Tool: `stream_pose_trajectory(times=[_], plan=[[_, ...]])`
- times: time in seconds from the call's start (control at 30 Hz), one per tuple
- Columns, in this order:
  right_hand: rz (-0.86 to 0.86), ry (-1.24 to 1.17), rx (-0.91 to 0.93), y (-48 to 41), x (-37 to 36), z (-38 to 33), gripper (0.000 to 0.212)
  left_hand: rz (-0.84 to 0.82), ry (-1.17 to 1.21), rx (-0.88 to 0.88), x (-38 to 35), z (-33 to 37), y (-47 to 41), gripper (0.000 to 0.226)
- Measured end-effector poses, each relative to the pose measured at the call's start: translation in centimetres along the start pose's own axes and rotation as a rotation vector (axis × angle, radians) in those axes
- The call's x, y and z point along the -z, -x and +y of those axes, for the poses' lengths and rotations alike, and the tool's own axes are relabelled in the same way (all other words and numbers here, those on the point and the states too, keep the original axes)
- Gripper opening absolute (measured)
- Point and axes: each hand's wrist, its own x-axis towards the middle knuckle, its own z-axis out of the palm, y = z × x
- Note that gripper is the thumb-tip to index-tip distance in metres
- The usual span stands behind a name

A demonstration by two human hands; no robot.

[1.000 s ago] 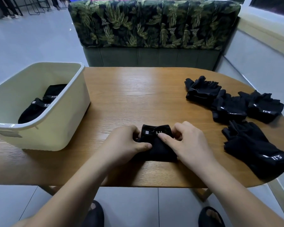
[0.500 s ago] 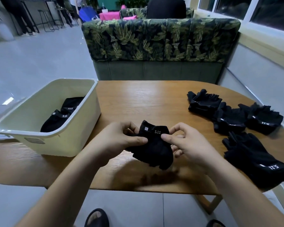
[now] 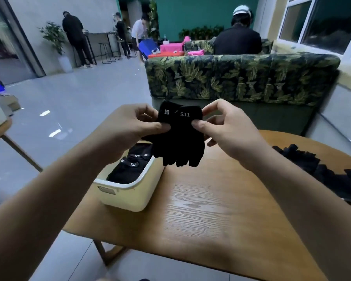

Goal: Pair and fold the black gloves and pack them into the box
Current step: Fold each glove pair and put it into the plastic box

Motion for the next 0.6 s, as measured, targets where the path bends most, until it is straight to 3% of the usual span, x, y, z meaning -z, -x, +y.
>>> stream_pose_trajectory(times=[0.1,0.2,0.3,0.47,0.6], plan=[[-0.006,0.138,0.154,-1.0,-1.7,-1.2,0.049,0.022,0.045,0.009,2.6,0.7,0.1,0.030],[0.022,0.402,0.454,-0.5,-3.4,-2.0,0.080,0.015,0.048,0.050,4.4,0.3,0.6,0.034],[0.052,0.643,0.681,-0.5,-5.2,-2.6,0.085,-0.012,0.076,0.093,5.8,0.0,1.2,0.035],[0.027,0.705,0.662,-3.0,-7.6,-3.0,0.104,-0.044,0.045,0.126,7.5,-0.4,1.1,0.033],[0.067,0.824,0.724,-6.7,-9.3,-2.1,0.093,-0.011,-0.059,0.087,8.9,-1.3,-1.1,0.042]])
